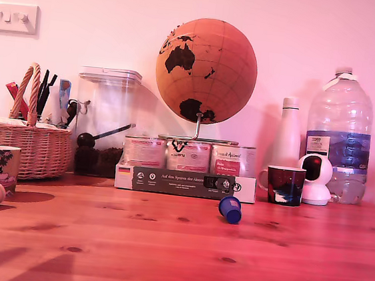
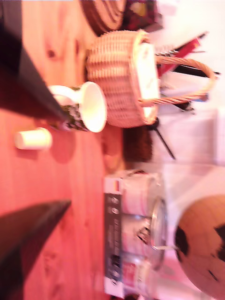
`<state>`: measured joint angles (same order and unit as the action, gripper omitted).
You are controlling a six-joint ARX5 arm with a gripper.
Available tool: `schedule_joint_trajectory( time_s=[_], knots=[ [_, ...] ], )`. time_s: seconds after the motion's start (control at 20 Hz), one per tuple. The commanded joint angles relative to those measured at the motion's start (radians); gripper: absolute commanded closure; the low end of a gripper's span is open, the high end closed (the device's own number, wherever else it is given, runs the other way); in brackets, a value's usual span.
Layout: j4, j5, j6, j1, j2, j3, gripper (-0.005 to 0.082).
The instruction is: Pick up the coffee capsules on the table and drop them inside the coffee cup
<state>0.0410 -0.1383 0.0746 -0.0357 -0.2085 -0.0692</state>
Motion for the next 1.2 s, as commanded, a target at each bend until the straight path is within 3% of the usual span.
schedule_joint_trajectory(
  time_s=[0.0, 0.4, 1.15],
  knots=[
    [0.005, 0.0, -0.014, 0.008, -0.026, 0.024, 0.0037],
    [0.14, -0.013, -0.016, 0.04, -0.192, 0.047, 0.0037],
    [0.557, -0.089, -0.015, 0.075, -0.681, 0.047, 0.0038]
  ],
)
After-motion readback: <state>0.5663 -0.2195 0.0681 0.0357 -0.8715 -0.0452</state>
